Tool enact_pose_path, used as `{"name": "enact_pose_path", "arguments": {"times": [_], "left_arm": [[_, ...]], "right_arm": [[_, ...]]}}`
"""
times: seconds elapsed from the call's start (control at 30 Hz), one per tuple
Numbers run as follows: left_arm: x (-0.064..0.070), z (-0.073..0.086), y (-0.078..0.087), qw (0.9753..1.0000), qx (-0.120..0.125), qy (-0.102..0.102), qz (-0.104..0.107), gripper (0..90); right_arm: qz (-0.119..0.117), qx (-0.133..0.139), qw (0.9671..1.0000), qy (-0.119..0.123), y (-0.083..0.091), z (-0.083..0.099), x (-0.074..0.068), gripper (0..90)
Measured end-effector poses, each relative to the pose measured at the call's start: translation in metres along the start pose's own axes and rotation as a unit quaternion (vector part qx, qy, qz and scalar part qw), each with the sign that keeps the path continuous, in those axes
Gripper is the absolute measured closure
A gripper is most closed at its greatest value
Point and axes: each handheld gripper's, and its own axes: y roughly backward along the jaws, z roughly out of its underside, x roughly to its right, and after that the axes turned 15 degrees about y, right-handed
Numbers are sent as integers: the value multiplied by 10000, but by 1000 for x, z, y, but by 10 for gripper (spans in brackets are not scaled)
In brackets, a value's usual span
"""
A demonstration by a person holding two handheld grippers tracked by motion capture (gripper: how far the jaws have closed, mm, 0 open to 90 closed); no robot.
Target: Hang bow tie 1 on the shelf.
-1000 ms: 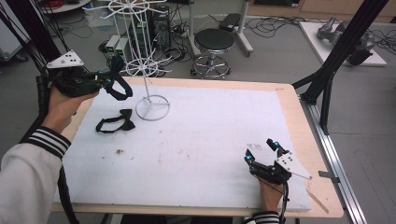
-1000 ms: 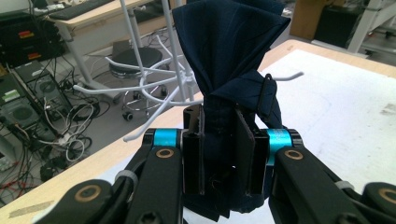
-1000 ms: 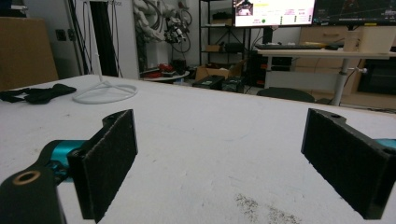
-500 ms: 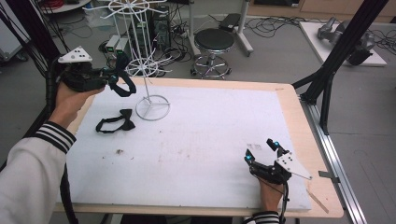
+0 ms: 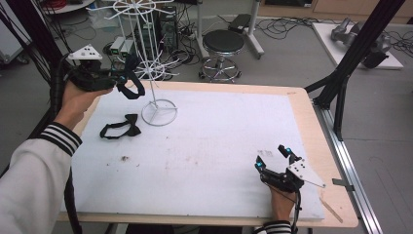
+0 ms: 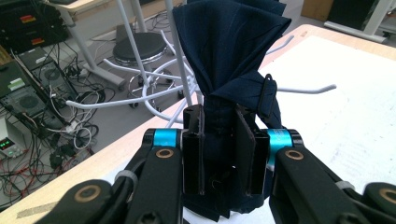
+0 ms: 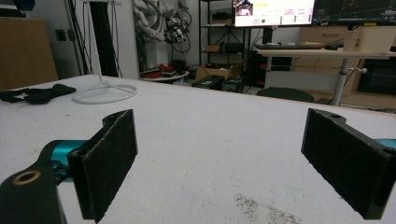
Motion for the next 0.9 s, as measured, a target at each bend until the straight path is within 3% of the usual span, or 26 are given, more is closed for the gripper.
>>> {"name": "enact_pose_path", "arguments": {"times": [0.13, 0.37, 0.7, 0.83, 0.9], "left_arm": [[1, 0, -1, 9999, 7, 7, -114, 714], [1, -1, 2, 9998, -4, 44, -171, 514], [4, 1, 15, 9992, 370, 73, 104, 233], [6, 8, 26, 9976, 584, 55, 359, 206], [6, 12, 29, 9975, 596, 53, 376, 201]], "right_arm": [[0, 1, 10000, 1, 0, 0, 0, 99], [0, 3, 10000, 0, 0, 0, 0, 100], [4, -5, 10000, -8, 0, 0, 0, 100], [7, -2, 10000, -21, 0, 0, 0, 100], [10, -8, 10000, -15, 0, 0, 0, 99]]}}
